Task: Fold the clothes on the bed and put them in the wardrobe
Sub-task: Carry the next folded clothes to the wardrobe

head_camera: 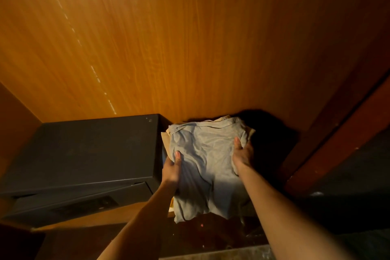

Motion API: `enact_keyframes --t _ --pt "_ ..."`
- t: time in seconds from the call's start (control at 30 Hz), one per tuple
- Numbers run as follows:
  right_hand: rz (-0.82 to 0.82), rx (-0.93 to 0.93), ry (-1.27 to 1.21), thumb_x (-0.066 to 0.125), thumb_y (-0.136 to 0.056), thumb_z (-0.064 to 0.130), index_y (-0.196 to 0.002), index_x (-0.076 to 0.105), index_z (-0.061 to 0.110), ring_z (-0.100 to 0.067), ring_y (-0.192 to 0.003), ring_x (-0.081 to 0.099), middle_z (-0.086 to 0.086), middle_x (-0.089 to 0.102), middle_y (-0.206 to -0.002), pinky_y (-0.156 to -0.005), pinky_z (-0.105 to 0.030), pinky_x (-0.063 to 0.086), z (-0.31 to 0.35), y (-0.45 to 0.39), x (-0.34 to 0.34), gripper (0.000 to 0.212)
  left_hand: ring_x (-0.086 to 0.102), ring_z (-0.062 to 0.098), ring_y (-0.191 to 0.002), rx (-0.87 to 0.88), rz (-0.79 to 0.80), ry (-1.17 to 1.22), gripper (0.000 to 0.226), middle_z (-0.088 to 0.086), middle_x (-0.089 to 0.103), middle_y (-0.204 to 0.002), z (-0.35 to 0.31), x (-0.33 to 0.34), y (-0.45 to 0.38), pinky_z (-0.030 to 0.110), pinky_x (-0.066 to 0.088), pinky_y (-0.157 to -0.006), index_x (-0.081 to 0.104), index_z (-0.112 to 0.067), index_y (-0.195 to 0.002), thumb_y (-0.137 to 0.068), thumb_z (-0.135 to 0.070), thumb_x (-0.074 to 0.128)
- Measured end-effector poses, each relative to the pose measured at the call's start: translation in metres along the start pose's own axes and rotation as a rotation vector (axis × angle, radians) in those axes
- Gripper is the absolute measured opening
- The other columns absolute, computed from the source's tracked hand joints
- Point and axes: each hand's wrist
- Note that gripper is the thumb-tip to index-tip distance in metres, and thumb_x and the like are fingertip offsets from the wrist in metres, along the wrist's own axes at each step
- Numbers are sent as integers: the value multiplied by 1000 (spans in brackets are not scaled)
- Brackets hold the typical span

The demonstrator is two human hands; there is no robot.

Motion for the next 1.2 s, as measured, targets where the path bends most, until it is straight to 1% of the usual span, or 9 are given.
enact_keyframes --t 0.27,0.4,0.5,0.57,0.67,0.8,0.87,1.0,1.2 --pt "37 -3 -8 47 -101 32 -152 26 6 -36 -140 35 -21 36 -151 -112 -34 27 -10 -11 17 61 53 33 -121 9 -156 -49 61 16 55 -132 12 -2 -20 46 42 -104 47 -7 -136 -98 -54 37" --pt "-29 38 -63 54 -98 27 -145 34 -3 -36 -133 44 -24 46 -143 -104 -31 32 -11 -16 20 59 55 33 -113 81 -244 -203 52 15 56 -125 7 5 -14 38 40 -88 45 -9 -125 -98 -54 39" --pt "-122 90 85 61 -92 38 -146 26 -5 -43 -135 36 -30 37 -145 -107 -41 27 -10 -15 18 77 53 31 -118 225 -308 -397 44 10 48 -136 1 13 -9 37 41 -84 38 -16 -132 -99 -44 44" --pt "-212 -17 403 64 -84 52 -145 30 2 -43 -131 33 -27 35 -145 -103 -50 29 -12 -12 15 85 37 29 -138 412 -371 -669 54 11 30 -154 2 19 -11 37 37 -106 27 -10 -147 -99 -24 46" --pt "-305 -488 733 63 -83 47 -137 45 10 -39 -123 43 -18 43 -143 -95 -53 37 -17 3 21 68 25 29 -145 744 -346 -985 59 16 28 -156 -2 32 -12 45 17 -120 32 -4 -147 -89 -9 37" --pt "-78 -895 932 68 -78 28 -134 53 17 -28 -131 46 -8 50 -143 -107 -51 37 -35 20 39 59 31 25 -143 881 -32 -1179 52 9 41 -151 5 55 -10 44 14 -117 49 -12 -141 -92 -31 39" --pt "-16 -855 1008 65 -82 33 -138 52 19 -27 -140 37 -9 43 -150 -113 -51 26 -45 8 43 59 19 27 -147 781 -46 -1244 59 9 30 -157 14 54 -20 44 4 -118 39 -16 -148 -94 -39 34" --pt "55 -725 1095 32 -89 54 -150 34 31 -27 -149 17 -9 23 -160 -117 -54 13 -64 -23 43 65 -35 35 -139 649 26 -1336 74 8 -33 -155 31 31 -51 49 -22 -114 -15 -32 -151 -94 -65 18" --pt "178 -714 1179 16 -89 68 -153 -5 41 -26 -147 -21 -6 -20 -161 -117 -55 -8 -77 -40 61 73 -48 34 -131 608 89 -1338 84 1 -45 -149 43 23 -78 56 -28 -108 -23 -42 -146 -83 -82 16"
Point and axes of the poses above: each hand's wrist, its own y-axis away from the middle knuckle, its own x-axis out of the palm, z = x × y
